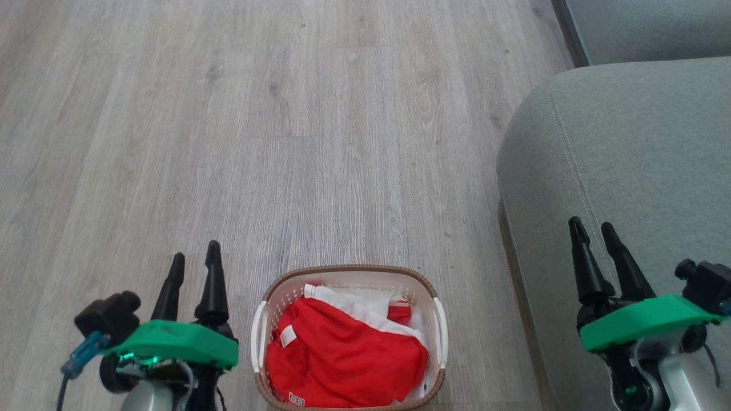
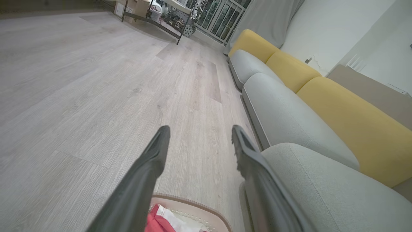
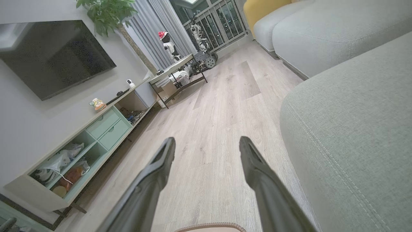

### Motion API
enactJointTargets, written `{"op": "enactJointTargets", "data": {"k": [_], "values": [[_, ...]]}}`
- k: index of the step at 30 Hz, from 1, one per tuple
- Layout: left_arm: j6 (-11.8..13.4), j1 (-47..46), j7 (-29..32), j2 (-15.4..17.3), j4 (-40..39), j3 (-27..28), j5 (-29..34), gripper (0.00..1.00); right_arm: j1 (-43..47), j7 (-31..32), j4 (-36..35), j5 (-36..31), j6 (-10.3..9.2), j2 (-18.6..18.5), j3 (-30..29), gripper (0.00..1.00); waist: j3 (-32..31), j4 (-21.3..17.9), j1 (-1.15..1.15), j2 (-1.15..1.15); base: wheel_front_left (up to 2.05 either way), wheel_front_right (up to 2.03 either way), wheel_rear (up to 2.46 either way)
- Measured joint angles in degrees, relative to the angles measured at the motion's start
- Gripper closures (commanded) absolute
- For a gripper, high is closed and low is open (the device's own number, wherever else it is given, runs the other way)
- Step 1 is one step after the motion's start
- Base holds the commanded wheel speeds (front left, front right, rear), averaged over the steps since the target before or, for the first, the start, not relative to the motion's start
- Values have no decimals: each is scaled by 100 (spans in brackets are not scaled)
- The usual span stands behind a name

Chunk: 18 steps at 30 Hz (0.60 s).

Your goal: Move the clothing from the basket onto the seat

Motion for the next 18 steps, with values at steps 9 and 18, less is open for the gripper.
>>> {"op": "enactJointTargets", "data": {"k": [9, 18], "values": [[57, -12, -162, 3, -96, -124, 594, 0, -1, -148, -116, -519, 0, -76, 79, 0, 3, 5, 0, 0, 0, 0, 0], [158, -31, -322, 8, -237, -231, 1259, 0, -5, -319, -243, -1093, 0, -156, 199, 0, 13, 17, 0, 0, 0, 0, 0]]}}
